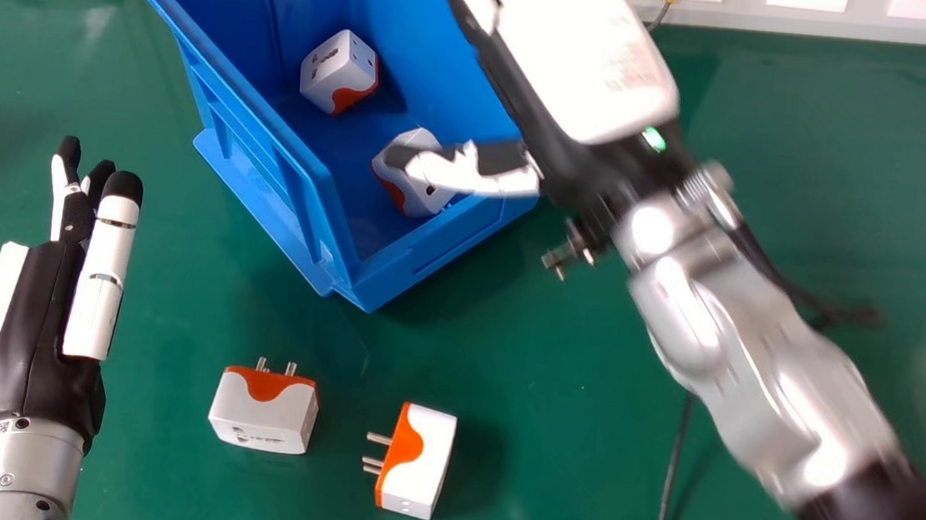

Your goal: Pick all objects and put in blue box

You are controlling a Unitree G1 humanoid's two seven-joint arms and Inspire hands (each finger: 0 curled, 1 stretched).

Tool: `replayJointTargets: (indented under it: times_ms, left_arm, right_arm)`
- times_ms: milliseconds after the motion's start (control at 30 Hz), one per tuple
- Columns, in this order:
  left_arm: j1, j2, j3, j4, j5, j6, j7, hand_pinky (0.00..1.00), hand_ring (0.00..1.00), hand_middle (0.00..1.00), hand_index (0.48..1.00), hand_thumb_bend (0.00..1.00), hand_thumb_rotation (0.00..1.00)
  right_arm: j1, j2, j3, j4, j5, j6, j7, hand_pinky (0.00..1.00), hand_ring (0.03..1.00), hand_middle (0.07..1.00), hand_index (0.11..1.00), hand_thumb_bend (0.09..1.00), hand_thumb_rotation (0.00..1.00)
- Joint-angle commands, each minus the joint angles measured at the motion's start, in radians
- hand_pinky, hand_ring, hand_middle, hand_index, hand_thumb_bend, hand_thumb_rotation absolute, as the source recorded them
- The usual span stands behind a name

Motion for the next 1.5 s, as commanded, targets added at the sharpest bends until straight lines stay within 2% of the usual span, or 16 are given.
replayJointTargets:
  times_ms: [0,300,500,633,767,867,967,1233,1367,1467]
  left_arm:
    - [-0.008,0.004,0.005,-0.003,-0.001,-0.035,0.0,1.0,1.0,1.0,1.0,0.39,1.0]
    - [-0.015,0.003,0.006,0.012,0.003,-0.045,0.006,1.0,1.0,1.0,1.0,0.37,1.0]
    - [-0.012,0.006,0.004,0.022,0.011,-0.054,0.006,1.0,1.0,1.0,1.0,0.37,1.0]
    - [-0.015,0.006,0.006,0.023,0.012,-0.053,0.007,1.0,1.0,1.0,1.0,0.36,1.0]
    - [-0.012,0.004,0.007,0.022,0.013,-0.056,0.007,1.0,1.0,1.0,1.0,0.36,1.0]
    - [-0.007,0.003,0.007,0.021,0.015,-0.06,0.009,1.0,1.0,1.0,1.0,0.36,1.0]
    - [-0.01,0.002,0.008,0.023,0.014,-0.057,0.011,1.0,1.0,1.0,1.0,0.36,1.0]
    - [0.003,0.001,0.003,0.003,0.018,-0.058,0.012,1.0,1.0,1.0,1.0,0.37,1.0]
    - [-0.003,0.005,0.007,0.015,0.012,-0.059,0.01,1.0,1.0,1.0,1.0,0.38,1.0]
    - [-0.002,0.004,0.006,0.011,0.011,-0.055,0.01,1.0,1.0,1.0,1.0,0.38,1.0]
  right_arm:
    - [0.1,-0.008,-0.05,-0.143,0.016,0.006,-0.004,1.0,1.0,1.0,1.0,0.416,0.51]
    - [0.465,-0.014,-0.113,-0.391,0.059,-0.037,0.031,0.98,1.0,1.0,1.0,0.39,0.52]
    - [0.605,-0.036,-0.126,-0.418,0.074,-0.072,0.068,0.95,1.0,1.0,0.994,0.382,0.48]
    - [0.68,-0.058,-0.13,-0.422,0.105,-0.097,0.117,0.94,1.0,1.0,0.994,0.383,0.48]
    - [0.725,-0.064,-0.128,-0.425,0.106,-0.115,0.145,0.93,1.0,1.0,0.995,0.397,0.48]
    - [0.767,-0.069,-0.112,-0.421,0.073,-0.136,0.141,0.92,1.0,1.0,0.992,0.398,0.48]
    - [0.789,-0.067,-0.094,-0.419,0.045,-0.147,0.151,0.92,0.998,1.0,0.984,0.397,0.48]
    - [0.795,-0.065,-0.054,-0.407,0.028,-0.14,0.223,0.9,0.987,1.0,0.97,0.395,0.5]
    - [0.771,-0.052,-0.035,-0.384,0.027,-0.127,0.255,0.89,0.979,0.999,0.965,0.397,0.5]
    - [0.751,-0.036,-0.02,-0.362,0.022,-0.117,0.267,0.89,0.976,0.998,0.963,0.399,0.51]
